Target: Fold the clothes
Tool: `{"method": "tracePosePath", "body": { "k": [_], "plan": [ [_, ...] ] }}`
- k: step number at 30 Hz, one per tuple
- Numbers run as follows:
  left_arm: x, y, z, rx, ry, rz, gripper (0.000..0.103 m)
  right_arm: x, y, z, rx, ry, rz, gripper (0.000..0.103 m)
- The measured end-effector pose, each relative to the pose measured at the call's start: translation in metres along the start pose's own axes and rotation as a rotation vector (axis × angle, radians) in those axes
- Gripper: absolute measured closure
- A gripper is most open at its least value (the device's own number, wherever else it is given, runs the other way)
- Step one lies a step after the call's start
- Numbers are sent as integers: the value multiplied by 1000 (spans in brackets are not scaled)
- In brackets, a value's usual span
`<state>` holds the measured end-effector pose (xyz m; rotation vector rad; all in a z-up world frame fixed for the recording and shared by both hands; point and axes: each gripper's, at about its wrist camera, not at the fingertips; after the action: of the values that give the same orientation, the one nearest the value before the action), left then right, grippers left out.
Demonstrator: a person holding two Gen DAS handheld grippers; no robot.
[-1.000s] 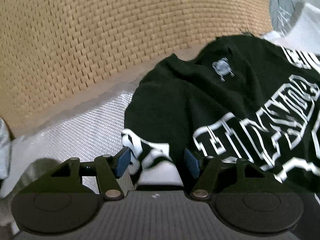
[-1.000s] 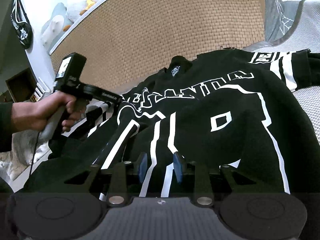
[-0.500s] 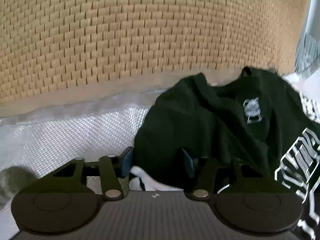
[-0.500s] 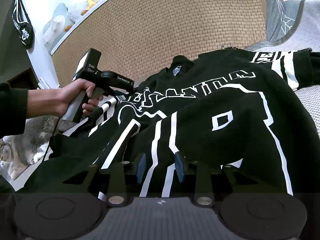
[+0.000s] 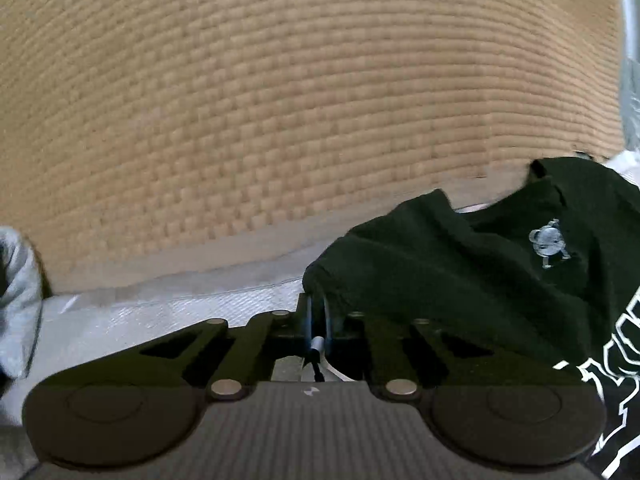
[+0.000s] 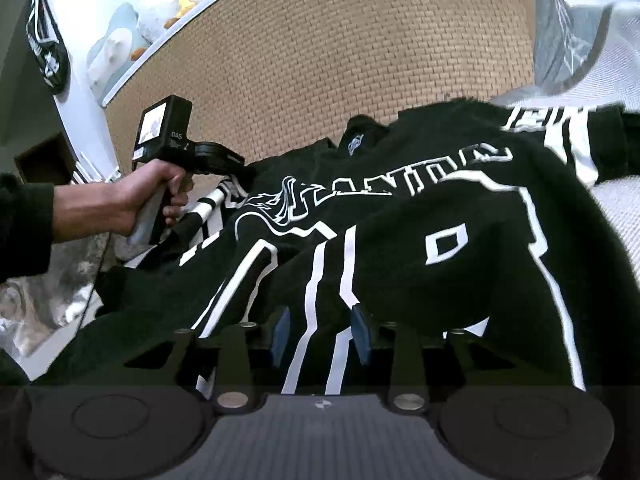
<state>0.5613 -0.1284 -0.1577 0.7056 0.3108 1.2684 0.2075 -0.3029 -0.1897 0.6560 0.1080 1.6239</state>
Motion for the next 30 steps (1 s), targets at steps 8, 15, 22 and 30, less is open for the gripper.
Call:
{"method": "tracePosePath", "body": {
  "k": [8,15,22,30],
  "plan": [
    [17,-9,-2,47,0,93,95,-6,12,8,-94,-82,72,58],
    [21,-9,6,40,0,134,94,-19,15,13,-119,-142,78,56],
    [29,22,14,-23,30,160,91,-21,15,13,-119,-146,72,55],
    [-8,76,14,-111,18,56,84,-28,20,14,-138,-177,63,55]
  ]
}}
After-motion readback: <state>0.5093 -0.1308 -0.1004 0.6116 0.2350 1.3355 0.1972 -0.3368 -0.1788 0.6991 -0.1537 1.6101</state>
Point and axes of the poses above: each gripper's, at about its wrist camera, not at the fingertips, and y roughly against the way its jaws point, x to its left, z to its top, and after that the axes turned 1 degree about y, right-handed
